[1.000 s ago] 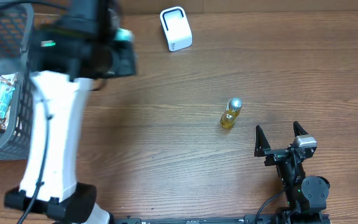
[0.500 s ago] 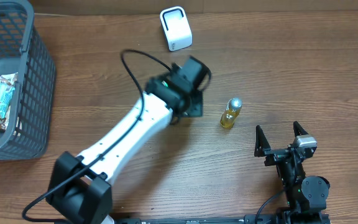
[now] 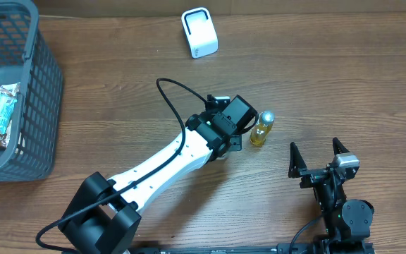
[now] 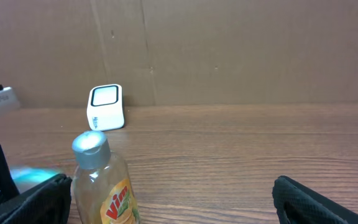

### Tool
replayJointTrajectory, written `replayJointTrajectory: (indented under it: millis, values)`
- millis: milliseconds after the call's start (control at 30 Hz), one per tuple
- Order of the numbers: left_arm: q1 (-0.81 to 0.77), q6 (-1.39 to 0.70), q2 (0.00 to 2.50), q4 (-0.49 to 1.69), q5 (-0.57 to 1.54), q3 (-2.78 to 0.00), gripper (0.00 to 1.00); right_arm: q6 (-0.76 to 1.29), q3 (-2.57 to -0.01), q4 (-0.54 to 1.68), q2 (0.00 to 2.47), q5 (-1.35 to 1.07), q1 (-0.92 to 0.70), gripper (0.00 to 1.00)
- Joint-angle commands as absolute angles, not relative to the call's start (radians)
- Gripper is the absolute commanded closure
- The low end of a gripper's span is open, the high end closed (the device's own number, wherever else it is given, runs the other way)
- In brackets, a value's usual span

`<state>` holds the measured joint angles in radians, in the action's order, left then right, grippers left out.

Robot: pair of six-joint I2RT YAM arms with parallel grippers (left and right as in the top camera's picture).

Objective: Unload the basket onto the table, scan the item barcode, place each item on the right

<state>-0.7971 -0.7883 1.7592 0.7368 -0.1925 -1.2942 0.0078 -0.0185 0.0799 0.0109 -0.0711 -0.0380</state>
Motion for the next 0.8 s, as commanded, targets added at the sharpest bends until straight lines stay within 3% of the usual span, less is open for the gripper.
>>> replayJointTrajectory:
  millis: [0, 167, 467, 600, 767]
  values:
    - [-0.799, -0.816, 1.746, 0.736, -0.217, -1.278, 0.34, 0.012, -0.008, 0.077, 0.003, -0.068, -0.033, 0.0]
    - [-0.799, -0.816, 1.746, 0.736, -0.216, -1.278, 0.29, 0.012, -0.008, 0.077, 0.003, -0.068, -0.033, 0.0]
    - [-0.799, -0.807, 1.746, 0.743, -0.22, -1.278, 0.27, 0.012, -0.008, 0.077, 0.003, -0.068, -0.033, 0.0]
    - [-0.793, -0.797, 1.746, 0.727, -0.247, -1.278, 0.19, 0.012, -0.008, 0.077, 0.003, -0.068, -0.033, 0.0]
    - [-0.742, -0.715, 1.745, 0.671, -0.207, -1.294, 0.19, 0.012, -0.008, 0.077, 0.003, -0.068, -0.033, 0.0]
